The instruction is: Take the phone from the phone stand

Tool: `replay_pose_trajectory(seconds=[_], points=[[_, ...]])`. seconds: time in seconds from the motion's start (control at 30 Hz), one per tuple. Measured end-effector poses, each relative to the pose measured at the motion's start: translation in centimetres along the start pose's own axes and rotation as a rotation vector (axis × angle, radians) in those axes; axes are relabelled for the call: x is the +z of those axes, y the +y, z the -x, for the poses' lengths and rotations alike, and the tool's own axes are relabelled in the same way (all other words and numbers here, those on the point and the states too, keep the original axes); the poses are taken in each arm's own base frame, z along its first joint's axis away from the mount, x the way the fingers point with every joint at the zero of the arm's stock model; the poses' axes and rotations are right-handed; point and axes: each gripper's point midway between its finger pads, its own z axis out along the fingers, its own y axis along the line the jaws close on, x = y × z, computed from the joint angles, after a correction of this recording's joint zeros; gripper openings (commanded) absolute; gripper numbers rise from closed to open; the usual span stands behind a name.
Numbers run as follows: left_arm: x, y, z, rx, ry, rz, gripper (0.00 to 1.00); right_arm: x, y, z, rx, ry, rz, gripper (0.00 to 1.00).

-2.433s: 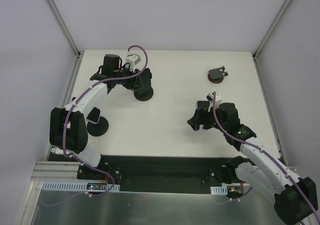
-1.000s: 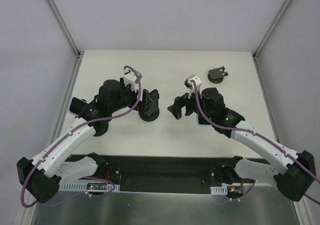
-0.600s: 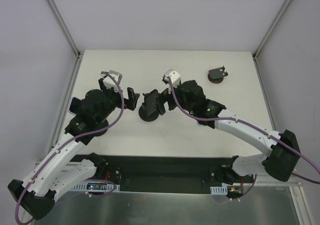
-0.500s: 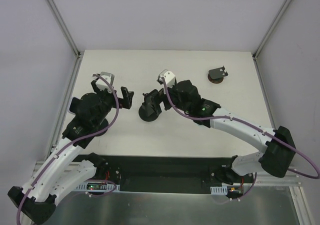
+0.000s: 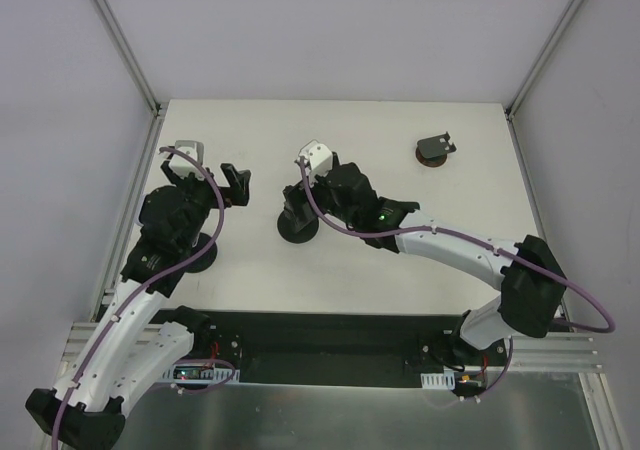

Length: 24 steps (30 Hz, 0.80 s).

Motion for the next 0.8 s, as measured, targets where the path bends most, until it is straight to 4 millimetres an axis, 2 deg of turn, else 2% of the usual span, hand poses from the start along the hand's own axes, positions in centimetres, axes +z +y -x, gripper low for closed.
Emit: replay_pose_trajectory(seconds=[0.3, 0.43, 0.6, 0.7, 0.73, 0.8], points=[[0.5, -1.7, -1.2, 0.004, 0.052, -0.097, 0.99, 1.1, -0.2, -0.2, 0.01, -0.007, -0.021, 0.99], [0.4, -2.9, -1.7, 0.015, 0.076, -0.169, 0.99, 1.3, -0.1, -0.2, 0.012, -0.01, -0.021, 0.89], [-0.4, -4.6, -1.9, 0.063, 0.08, -0.284, 0.99, 1.4, 0.2, -0.2, 0.015, -0.013, -0.01, 0.67], [-1.3, -5.6, -3.1, 0.104, 0.097, -0.371, 0.98, 1.4, 0.2, -0.3, 0.018, -0.016, -0.009, 0.5], [-1.5, -5.9, -3.7, 0.115, 0.107, -0.403, 0.98, 1.4, 0.2, -0.3, 0.018, -0.02, -0.009, 0.36], [-2.0, -6.6, -4.9, 0.146, 0.131, -0.472, 0.98, 1.4, 0.2, -0.3, 0.018, -0.024, -0.009, 0.24]])
